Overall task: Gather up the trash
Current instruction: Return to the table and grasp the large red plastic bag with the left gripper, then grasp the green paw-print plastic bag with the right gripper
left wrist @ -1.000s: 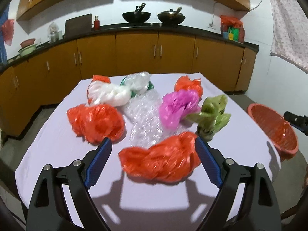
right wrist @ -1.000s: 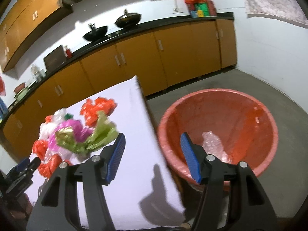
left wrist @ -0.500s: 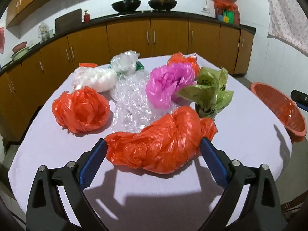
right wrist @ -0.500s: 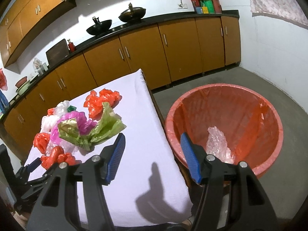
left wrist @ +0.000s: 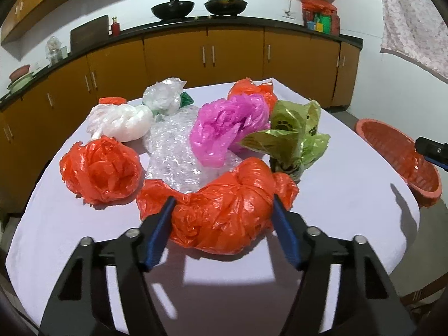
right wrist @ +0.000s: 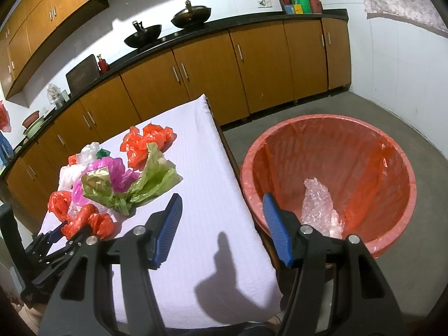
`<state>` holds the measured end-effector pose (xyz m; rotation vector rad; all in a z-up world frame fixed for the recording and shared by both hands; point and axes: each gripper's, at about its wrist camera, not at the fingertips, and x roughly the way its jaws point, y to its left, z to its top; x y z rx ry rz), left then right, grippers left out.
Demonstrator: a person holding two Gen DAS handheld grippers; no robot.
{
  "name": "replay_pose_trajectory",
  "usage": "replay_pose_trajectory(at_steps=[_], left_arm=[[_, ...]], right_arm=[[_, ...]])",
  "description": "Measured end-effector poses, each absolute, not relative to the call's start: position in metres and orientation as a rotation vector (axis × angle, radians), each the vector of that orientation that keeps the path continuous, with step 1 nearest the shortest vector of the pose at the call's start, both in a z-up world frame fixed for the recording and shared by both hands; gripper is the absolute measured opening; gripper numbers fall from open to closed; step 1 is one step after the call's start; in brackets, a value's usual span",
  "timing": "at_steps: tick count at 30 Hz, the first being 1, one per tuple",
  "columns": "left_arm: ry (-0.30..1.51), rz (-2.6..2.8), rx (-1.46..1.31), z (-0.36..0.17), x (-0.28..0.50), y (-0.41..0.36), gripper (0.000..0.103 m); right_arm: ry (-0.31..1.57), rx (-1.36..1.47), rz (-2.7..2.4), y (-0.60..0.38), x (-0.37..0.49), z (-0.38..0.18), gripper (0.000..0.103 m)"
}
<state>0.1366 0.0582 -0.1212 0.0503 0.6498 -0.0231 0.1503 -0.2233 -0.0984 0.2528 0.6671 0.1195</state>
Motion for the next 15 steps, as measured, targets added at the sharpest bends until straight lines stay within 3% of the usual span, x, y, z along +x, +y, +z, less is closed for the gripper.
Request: replay_pose_trajectory(at_steps=[2,7,15], left_arm=[[0.642,-0.032,0.049,-0.12,0.135,0.058,0.052],[0.627,-0.039,0.033,-0.115,0.128,0.062,0.043],[0.567,-0.003,-0.022,-0.095,0.1,0.096,0.041]], right_arm=[[0.666,0.251,0.125,-0.222,0.15,-0.098,0.06],[0.662,0.244,0.15,-0.213,0.151,-0.095,0.06],[0.671,0.225,0.245,-0.18,0.158,-0.091,0.058]])
